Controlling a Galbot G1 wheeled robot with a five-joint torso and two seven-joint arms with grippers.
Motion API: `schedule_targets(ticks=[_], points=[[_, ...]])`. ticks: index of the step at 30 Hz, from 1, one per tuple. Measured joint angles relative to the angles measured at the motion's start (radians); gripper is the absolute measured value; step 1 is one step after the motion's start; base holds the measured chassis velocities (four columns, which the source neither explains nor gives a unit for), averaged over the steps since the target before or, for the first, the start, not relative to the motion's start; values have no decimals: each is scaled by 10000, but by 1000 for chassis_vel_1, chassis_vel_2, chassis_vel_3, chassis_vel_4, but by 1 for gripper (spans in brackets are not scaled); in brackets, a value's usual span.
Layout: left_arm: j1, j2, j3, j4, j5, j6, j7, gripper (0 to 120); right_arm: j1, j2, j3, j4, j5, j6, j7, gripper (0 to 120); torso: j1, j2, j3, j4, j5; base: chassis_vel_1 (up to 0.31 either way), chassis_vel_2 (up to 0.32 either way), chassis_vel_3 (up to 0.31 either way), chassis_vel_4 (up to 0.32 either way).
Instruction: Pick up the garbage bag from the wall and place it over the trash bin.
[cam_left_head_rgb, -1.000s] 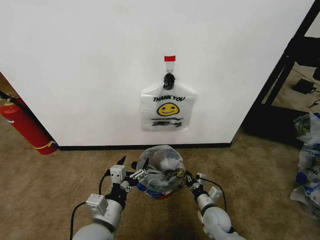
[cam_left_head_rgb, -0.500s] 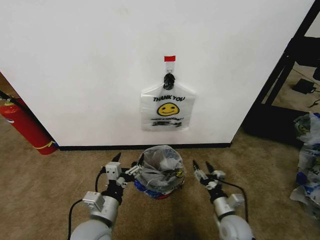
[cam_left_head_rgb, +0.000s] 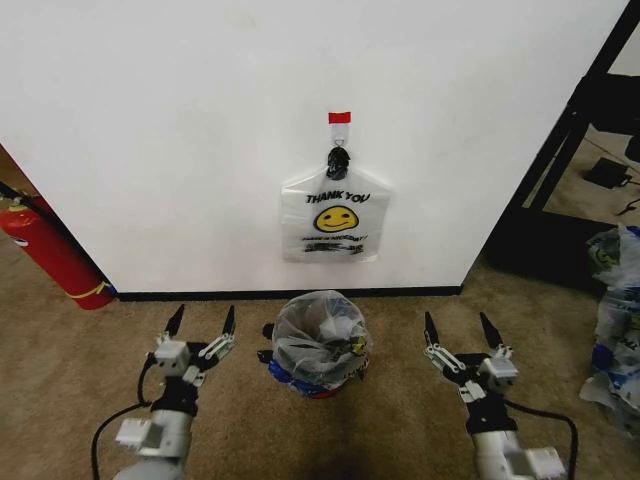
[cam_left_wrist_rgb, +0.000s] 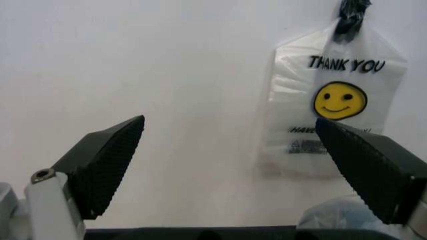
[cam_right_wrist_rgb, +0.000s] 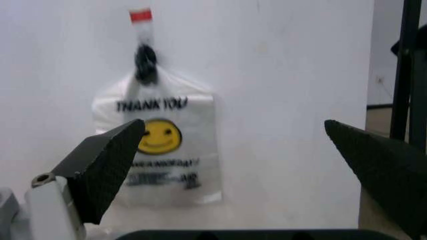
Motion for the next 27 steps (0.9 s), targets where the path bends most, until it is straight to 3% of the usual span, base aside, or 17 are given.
schedule_targets(ticks=[7,15,27], points=[[377,-358,-80,-83,515,-361,-17,100,-474,249,-53,658,-331,150,-25,100,0,0,0,1,0,0,0,0,0],[166,-619,139,-5,723,-405,-158,100,-439,743,63,411,-546,147,-27,100,0,0,2,0,1,0,0,0,0],[315,-488,244,-190,819,-218,-113,100,-508,1325,-126,739,-1327,250,-6,100,0,0,2,0,1,0,0,0,0]])
